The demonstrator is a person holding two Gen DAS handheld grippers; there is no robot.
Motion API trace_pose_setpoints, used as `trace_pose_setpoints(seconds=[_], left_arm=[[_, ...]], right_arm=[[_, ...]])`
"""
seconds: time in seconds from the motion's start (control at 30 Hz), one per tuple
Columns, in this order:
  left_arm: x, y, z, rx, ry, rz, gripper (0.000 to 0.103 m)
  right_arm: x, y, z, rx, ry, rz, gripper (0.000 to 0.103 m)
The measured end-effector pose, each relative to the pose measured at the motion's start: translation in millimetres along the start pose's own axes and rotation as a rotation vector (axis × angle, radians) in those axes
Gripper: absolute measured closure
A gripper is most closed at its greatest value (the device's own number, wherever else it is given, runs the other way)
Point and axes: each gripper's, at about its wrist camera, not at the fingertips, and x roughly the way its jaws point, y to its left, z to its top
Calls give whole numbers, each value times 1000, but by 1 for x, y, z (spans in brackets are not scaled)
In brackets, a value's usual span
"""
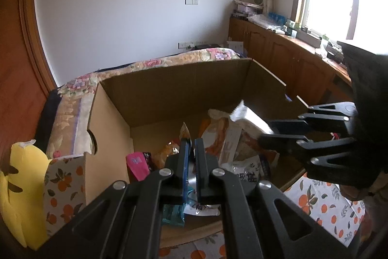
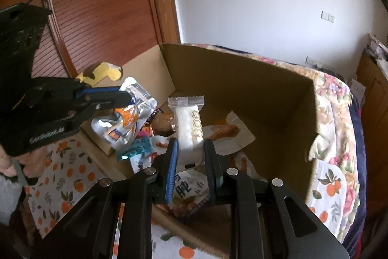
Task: Organize snacks
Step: 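Carry the white bar with the right tool while the left tool carries the clear packet into the box, then open both tools to drop the bar and packet into the box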
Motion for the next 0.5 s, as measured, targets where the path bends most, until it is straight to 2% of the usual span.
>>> trace_pose_setpoints(seconds=[0.2, 0.5], left_arm=[[8, 5, -10, -14, 39, -13, 101], [6, 6, -16, -35, 51, -16, 98]], right_arm=[[18, -5, 1, 23, 50, 9, 83], [28, -5, 1, 48, 96, 6, 82]])
